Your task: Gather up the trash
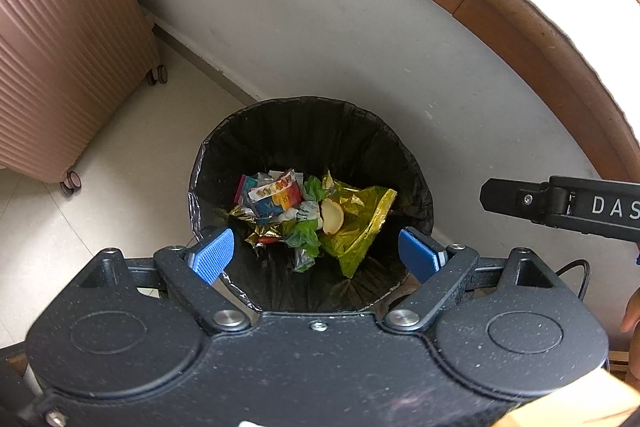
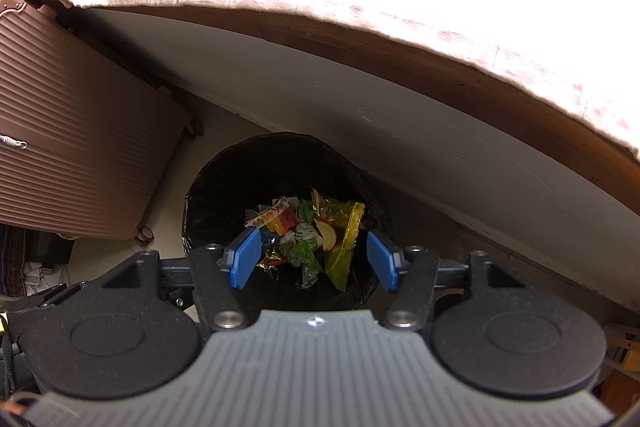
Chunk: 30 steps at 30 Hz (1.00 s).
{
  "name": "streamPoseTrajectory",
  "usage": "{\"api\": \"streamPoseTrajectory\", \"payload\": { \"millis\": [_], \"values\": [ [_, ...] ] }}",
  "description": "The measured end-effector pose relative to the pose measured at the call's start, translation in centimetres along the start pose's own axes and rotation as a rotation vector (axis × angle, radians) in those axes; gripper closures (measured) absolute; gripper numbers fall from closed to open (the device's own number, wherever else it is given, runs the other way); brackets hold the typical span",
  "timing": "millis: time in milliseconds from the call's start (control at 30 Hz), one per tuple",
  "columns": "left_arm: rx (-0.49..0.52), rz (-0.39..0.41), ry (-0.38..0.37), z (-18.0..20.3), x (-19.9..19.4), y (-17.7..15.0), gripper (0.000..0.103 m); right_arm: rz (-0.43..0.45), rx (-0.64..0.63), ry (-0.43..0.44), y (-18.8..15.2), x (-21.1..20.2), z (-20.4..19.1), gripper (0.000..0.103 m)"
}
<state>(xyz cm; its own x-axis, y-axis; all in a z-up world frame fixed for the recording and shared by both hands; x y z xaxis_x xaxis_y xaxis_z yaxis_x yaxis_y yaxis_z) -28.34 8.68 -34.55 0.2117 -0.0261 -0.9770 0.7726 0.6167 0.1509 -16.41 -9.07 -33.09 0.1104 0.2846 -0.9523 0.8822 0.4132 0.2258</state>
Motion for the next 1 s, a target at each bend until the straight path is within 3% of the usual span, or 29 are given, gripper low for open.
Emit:
{"api": "streamPoseTrajectory", "payload": {
  "millis": [1000],
  "values": [
    [-0.004,-0.013,0.013,-0.58,0.70,-0.19,0.013,-0.001,-0.002,-0.003,-0.12,0.06,0.56,0.029]
  ]
}}
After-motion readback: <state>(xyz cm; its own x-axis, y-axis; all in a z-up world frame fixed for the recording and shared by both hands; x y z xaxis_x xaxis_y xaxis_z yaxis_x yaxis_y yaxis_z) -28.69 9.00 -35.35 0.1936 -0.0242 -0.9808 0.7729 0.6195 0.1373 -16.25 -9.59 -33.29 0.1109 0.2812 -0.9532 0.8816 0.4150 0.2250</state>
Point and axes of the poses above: each gripper's, at about its wrist camera, not at the fingertips, and x roughly the way its jaws point, z to its right, y to its top, the point moved 9 cm from there along x, roughly the way its jaws point, and after that the axes turned 8 degrees about -x, right-handed, at the moved point
